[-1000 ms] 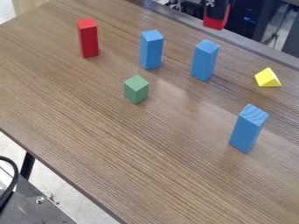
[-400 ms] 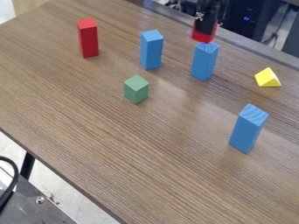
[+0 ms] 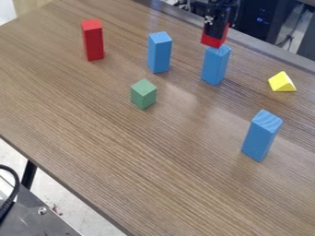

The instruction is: Put the red cube on top of the blue block

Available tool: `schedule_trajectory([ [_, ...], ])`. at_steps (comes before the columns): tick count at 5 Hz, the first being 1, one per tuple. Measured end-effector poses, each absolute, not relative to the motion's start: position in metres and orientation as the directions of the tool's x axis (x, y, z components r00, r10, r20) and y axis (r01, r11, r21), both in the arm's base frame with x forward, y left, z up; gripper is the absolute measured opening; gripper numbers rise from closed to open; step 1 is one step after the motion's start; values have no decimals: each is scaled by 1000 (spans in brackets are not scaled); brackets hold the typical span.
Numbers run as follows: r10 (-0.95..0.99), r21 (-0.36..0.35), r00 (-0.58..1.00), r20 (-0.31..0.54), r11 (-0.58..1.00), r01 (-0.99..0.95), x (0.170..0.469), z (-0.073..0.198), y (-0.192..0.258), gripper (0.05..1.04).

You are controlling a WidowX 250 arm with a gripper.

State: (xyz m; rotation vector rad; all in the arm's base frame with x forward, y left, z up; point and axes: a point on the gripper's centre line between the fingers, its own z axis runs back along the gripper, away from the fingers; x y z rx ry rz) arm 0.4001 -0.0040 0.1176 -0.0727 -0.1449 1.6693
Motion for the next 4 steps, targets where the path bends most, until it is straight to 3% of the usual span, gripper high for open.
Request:
schedule_trajectory([
  [4, 998, -117, -44, 45, -38, -992, 402, 107, -13, 545],
])
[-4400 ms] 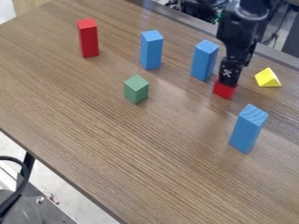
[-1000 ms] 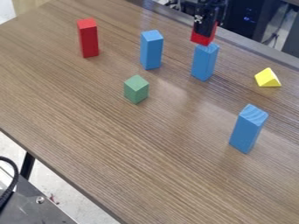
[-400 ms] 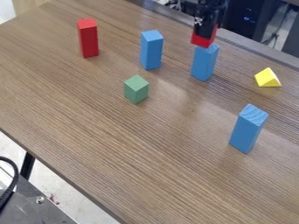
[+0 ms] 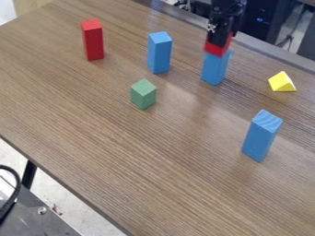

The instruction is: Put the red cube on top of the blue block

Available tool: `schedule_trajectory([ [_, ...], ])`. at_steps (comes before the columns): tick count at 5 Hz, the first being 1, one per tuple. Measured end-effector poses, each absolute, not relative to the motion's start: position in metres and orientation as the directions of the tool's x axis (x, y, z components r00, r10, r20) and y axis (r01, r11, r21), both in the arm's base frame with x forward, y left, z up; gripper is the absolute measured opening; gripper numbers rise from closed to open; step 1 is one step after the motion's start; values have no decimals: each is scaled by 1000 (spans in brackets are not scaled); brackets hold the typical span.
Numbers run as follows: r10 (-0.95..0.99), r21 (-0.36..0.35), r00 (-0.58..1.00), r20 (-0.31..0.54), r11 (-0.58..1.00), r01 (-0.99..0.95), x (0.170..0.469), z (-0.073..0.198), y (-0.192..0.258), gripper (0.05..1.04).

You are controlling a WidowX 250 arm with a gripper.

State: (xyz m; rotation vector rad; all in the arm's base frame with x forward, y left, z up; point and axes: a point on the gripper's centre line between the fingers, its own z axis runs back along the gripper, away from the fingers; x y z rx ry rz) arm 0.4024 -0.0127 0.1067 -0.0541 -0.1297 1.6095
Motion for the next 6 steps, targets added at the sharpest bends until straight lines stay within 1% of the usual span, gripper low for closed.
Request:
schedule_trajectory([
  [5, 999, -128, -10, 50, -4, -992, 409, 107, -13, 545],
  [6, 999, -127, -1, 52, 6, -992, 409, 107, -13, 624],
])
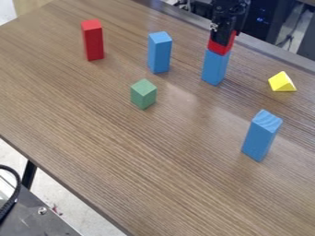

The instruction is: Put the red cube on top of the blue block

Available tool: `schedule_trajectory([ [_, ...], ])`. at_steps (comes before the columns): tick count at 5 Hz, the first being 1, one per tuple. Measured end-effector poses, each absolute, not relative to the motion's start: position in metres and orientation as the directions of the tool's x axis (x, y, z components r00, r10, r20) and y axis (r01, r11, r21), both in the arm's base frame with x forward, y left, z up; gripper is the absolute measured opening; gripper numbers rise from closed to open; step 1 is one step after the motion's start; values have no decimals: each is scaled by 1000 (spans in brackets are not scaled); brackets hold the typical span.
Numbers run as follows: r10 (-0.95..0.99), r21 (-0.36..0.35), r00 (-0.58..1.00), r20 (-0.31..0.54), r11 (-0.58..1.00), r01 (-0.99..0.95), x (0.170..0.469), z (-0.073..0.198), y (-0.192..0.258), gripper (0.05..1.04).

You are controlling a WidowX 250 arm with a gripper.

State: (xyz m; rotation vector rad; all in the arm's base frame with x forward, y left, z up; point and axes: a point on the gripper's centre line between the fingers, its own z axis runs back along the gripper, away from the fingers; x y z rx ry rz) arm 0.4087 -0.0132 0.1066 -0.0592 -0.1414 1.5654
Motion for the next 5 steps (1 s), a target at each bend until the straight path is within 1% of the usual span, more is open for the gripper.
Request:
schedule_trajectory([
  [1, 997, -122, 8, 77, 17, -992, 408, 106, -10, 914],
  [2, 996, -117, 22, 90, 33, -993, 407, 104, -9, 1005],
  [3, 995, -106, 50, 84, 59, -993, 404, 98, -14, 1001],
  [4, 993, -84, 116, 15, 116, -990, 402, 103, -22, 1001],
  [5, 990, -147, 138, -12, 135, -980, 403, 126, -24, 1001],
])
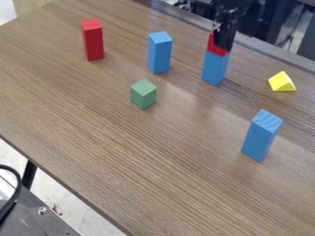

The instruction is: Put the red cube on top of the blue block

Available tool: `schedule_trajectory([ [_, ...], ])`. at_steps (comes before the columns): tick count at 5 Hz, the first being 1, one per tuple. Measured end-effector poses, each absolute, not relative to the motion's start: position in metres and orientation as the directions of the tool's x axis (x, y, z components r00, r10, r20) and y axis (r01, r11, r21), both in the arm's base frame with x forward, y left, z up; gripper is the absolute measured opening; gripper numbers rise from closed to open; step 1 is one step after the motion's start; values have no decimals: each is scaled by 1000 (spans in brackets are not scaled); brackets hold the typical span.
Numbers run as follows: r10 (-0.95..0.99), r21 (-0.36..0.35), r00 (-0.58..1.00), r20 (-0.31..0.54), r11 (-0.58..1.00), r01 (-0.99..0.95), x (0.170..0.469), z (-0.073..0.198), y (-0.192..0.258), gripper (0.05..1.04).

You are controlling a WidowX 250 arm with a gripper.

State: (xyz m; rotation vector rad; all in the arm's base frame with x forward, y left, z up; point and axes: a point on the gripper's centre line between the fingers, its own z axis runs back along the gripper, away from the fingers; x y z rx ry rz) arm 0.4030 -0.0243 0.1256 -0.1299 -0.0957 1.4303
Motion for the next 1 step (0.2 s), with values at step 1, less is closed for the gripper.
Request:
schedule_trajectory([
  [1, 981, -194, 194, -9, 189, -963, 399, 150, -26, 1001],
])
